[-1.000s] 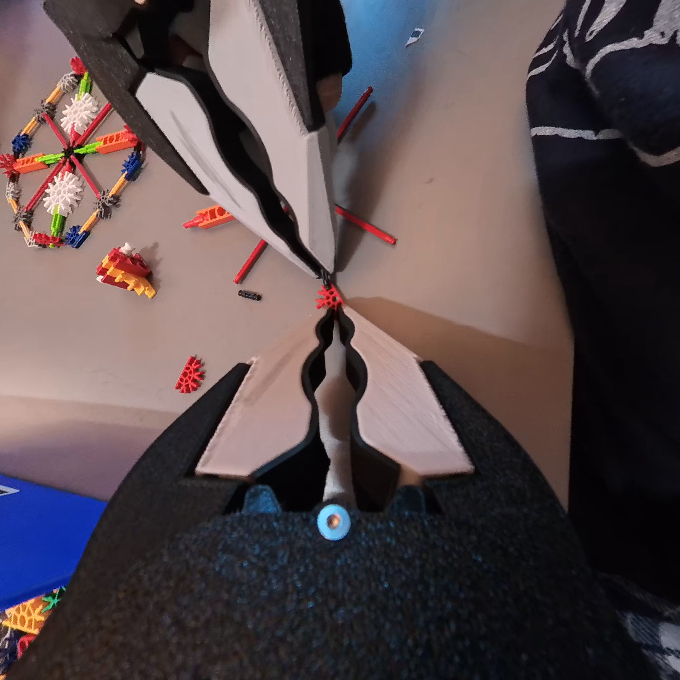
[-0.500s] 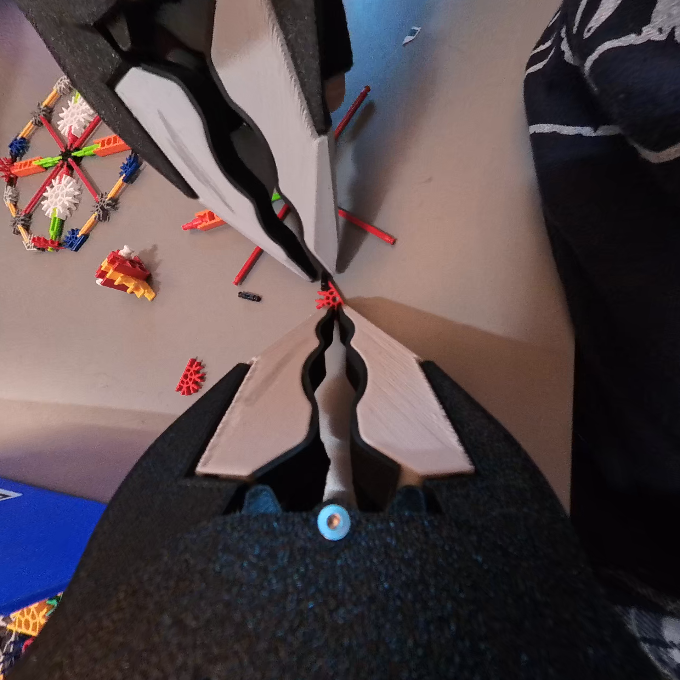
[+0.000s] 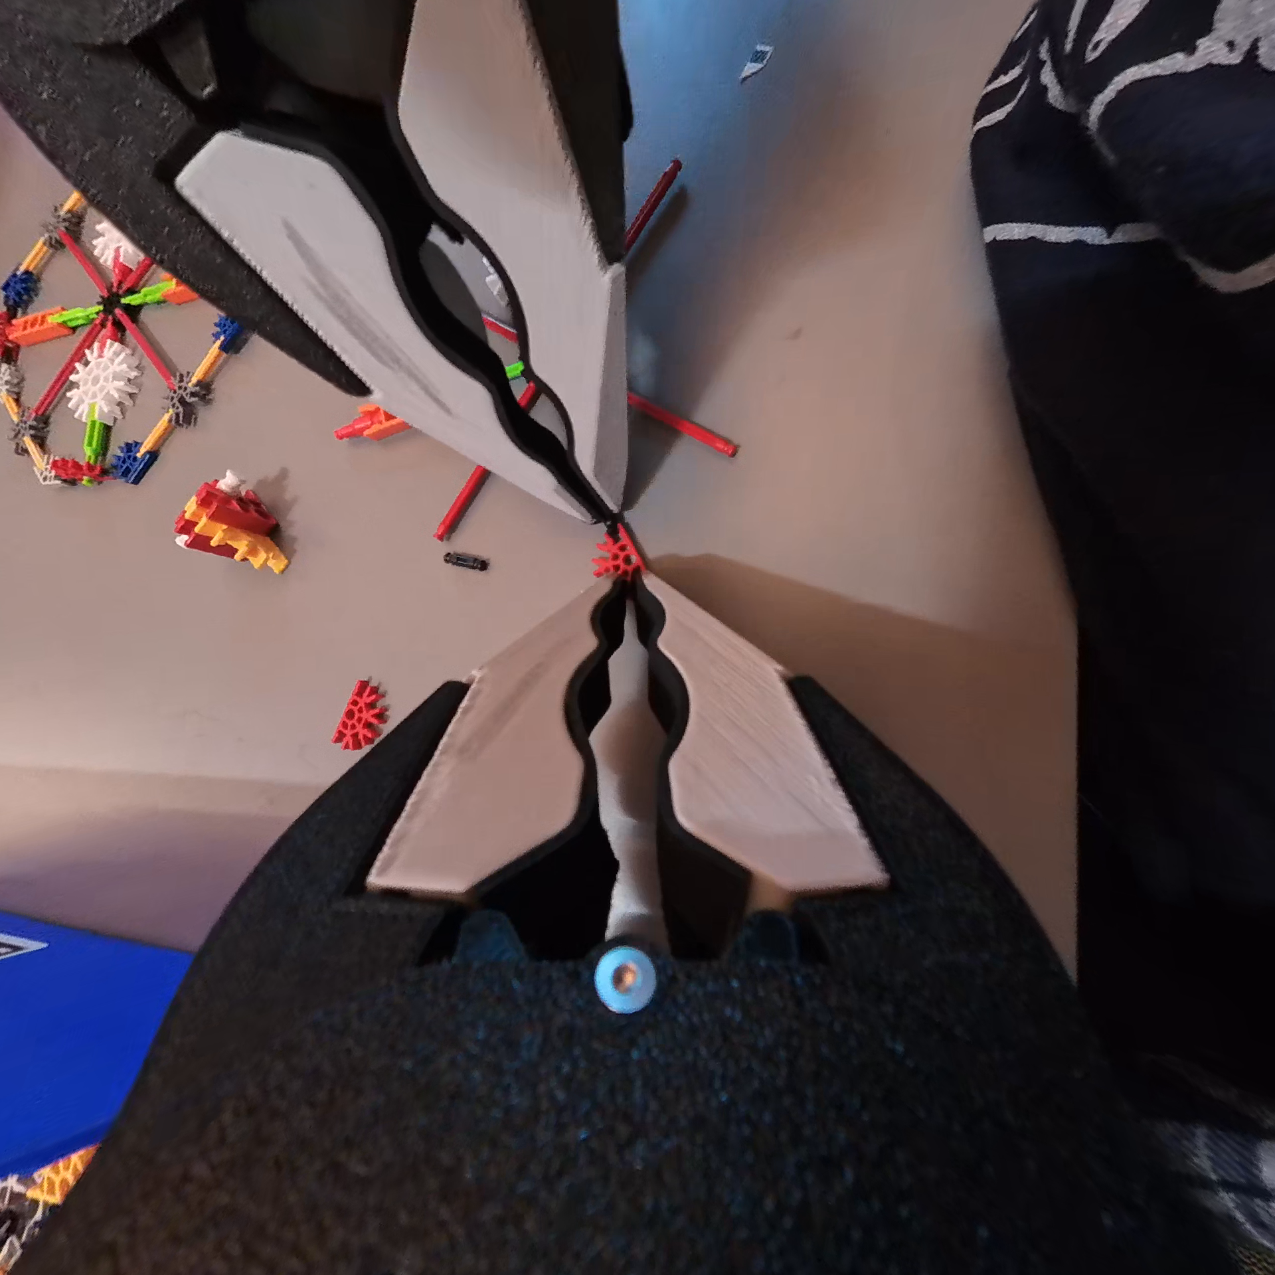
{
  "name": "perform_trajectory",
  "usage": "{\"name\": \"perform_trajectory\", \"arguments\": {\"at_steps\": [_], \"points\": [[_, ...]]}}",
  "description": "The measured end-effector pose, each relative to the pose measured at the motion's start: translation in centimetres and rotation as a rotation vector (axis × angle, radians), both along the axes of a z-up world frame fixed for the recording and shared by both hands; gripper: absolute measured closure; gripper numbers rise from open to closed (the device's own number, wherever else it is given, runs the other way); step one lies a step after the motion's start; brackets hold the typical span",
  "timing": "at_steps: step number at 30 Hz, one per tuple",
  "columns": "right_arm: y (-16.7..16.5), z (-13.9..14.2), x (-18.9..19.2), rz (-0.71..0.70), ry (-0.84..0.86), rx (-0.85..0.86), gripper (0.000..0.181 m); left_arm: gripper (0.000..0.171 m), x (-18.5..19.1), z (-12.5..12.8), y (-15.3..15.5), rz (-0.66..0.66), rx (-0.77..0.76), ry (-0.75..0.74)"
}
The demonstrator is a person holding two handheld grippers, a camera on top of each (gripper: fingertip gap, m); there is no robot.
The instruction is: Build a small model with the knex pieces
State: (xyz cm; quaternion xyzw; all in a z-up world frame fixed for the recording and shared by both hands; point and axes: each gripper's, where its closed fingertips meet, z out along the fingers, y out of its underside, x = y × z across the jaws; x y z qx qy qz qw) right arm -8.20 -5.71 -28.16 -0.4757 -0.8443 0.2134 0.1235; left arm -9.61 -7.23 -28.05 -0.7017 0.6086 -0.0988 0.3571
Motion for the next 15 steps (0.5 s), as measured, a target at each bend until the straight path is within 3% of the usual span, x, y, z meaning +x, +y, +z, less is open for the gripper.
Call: {"name": "perform_trajectory", "arguments": {"at_steps": [15], "points": [[-0.18,0.11,-0.26,0.062,-0.025,0.039,0.18,0.17,-0.02,0.02,0.08,-0.007,-0.003,-0.004]]}}
